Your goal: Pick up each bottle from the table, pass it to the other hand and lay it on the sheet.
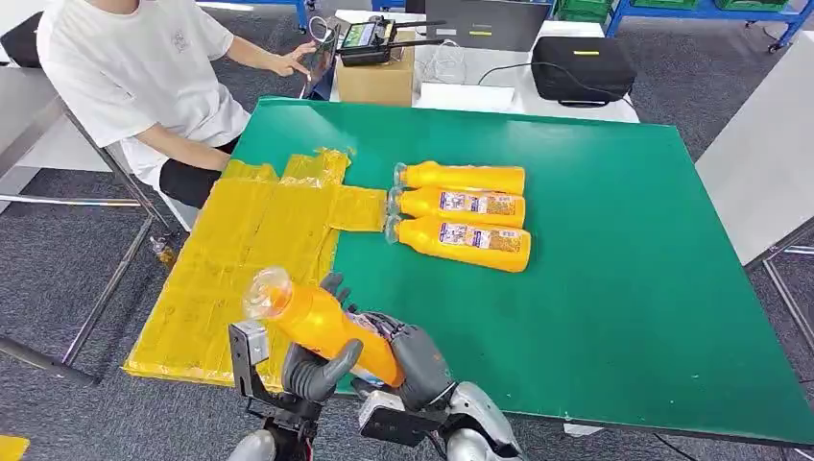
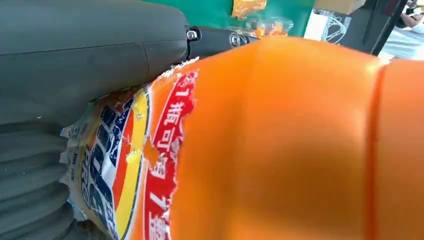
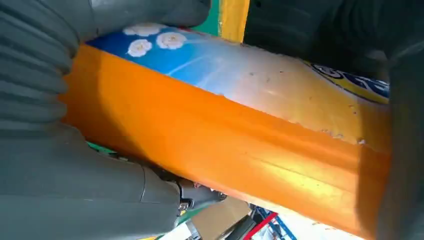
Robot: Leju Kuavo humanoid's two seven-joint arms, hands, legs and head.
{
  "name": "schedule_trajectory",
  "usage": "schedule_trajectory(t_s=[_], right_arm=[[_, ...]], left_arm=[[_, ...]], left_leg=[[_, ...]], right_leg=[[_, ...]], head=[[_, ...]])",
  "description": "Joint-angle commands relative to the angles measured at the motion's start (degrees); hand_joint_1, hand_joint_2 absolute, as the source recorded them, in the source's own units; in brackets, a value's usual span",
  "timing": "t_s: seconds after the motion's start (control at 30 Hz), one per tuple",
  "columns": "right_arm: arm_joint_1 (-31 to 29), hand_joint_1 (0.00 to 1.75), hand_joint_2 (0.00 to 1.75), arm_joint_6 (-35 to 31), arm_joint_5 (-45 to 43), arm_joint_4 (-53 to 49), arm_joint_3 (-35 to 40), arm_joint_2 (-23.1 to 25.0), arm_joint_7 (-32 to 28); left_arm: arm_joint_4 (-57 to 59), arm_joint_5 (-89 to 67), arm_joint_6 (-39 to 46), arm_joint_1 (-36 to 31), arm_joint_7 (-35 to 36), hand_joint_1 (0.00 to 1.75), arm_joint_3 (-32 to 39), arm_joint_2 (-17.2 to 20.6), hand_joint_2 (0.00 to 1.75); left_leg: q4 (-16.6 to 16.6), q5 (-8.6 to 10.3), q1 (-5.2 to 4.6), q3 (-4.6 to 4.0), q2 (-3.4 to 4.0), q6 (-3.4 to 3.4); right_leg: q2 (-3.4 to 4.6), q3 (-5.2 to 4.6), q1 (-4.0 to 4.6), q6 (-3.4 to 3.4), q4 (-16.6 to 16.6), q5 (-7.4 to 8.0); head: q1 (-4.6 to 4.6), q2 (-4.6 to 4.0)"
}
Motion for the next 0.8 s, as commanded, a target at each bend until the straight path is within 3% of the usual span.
schedule_trajectory(t_s=[0.03, 0.07, 0.1, 0.17, 0.2, 0.23, 0.27, 0.6, 0.73, 0.8], right_arm=[[-2.8, 0.63, 1.75, 0.7, 0.3, 2.0, 4.8, 0.3, -0.4], [-2.8, 0.14, 1.75, 0.3, 0.6, 2.2, 4.9, 0.4, -0.2], [-2.7, 0.00, 1.75, 0.0, 0.4, 2.6, 4.9, 0.6, -0.1], [-2.6, 0.00, 1.75, -0.8, 0.4, 2.7, 5.1, 0.8, 0.0], [-2.5, 0.00, 0.00, -1.1, 0.1, 2.7, 4.9, 0.8, 0.0], [-2.0, 0.00, 0.00, -2.1, -1.1, 2.3, 4.0, 1.0, -0.5], [-1.7, 0.00, 0.00, -3.1, -1.3, 1.6, 3.7, 0.8, -1.1], [-1.1, 0.00, 0.00, -4.6, -1.6, 0.5, 2.7, 0.5, -1.5], [-0.3, 0.00, 0.00, -9.6, 0.4, -0.8, 1.4, 0.3, -2.1], [0.5, 0.00, 0.00, -17.9, 6.4, -1.9, 0.4, -0.2, -1.9]], left_arm=[[3.9, -0.3, 0.7, -1.9, 0.6, 0.00, -1.1, 1.8, 1.75], [3.9, -0.4, 1.2, -1.9, 0.6, 0.02, -0.8, 1.8, 1.75], [3.8, -0.5, 2.2, -1.8, 0.4, 1.75, -0.3, 1.6, 1.75], [3.0, 1.6, 1.9, -1.5, 0.3, 1.75, 0.9, 1.4, 1.75], [2.7, 1.8, 1.9, -1.5, 0.2, 1.75, 1.1, 1.5, 1.75], [2.3, 2.1, 2.4, -1.5, -0.3, 1.75, 1.8, 1.3, 1.75], [2.1, 2.2, 2.7, -1.6, -0.5, 1.75, 2.4, 1.3, 1.75], [2.4, 2.5, 3.4, -1.8, -0.8, 1.75, 3.3, 1.0, 1.75], [2.4, 2.4, 4.7, -1.9, -0.9, 1.75, 5.1, 0.6, 1.75], [1.6, 1.0, 7.7, -1.7, -1.3, 1.75, 7.3, -0.8, 1.75]], left_leg=[[-0.1, 0.00, -0.02, 0.08, 0.02, 0.10], [-0.2, 0.03, 0.01, 0.10, 0.02, 0.16], [-0.2, 0.06, 0.02, 0.12, 0.02, 0.20], [-0.2, 0.03, 0.02, 0.13, 0.06, 0.17], [-0.1, 0.01, -0.02, 0.12, 0.05, 0.12], [-0.4, 0.11, 0.03, 0.18, 0.05, 0.24], [-0.1, 0.01, 0.01, 0.02, -0.05, 0.11], [-0.1, 0.02, -0.01, 0.03, -0.02, 0.12], [-0.1, 0.04, 0.01, 0.04, -0.08, 0.17], [-0.2, 0.08, 0.03, 0.05, -0.08, 0.23]], right_leg=[[0.04, 0.05, 0.02, -0.17, -0.1, 0.01], [0.05, 0.06, 0.07, -0.27, -0.2, 0.05], [0.05, 0.09, 0.09, -0.34, -0.2, 0.08], [0.09, 0.08, 0.08, -0.28, -0.2, 0.06], [0.07, 0.05, 0.03, -0.20, -0.1, 0.02], [0.10, 0.11, 0.12, -0.42, -0.3, 0.14], [-0.04, 0.01, 0.05, -0.18, -0.1, 0.00], [-0.03, 0.01, 0.03, -0.18, -0.1, 0.01], [-0.08, 0.04, 0.07, -0.25, -0.2, 0.03], [-0.07, 0.06, 0.11, -0.35, -0.3, 0.08]], head=[[0.00, 0.00], [0.00, 0.00], [0.00, 0.00], [0.00, 0.00], [-0.02, 0.02], [0.00, 0.00], [-0.02, 0.00], [0.00, 0.00], [0.00, 0.00], [0.00, 0.00]])
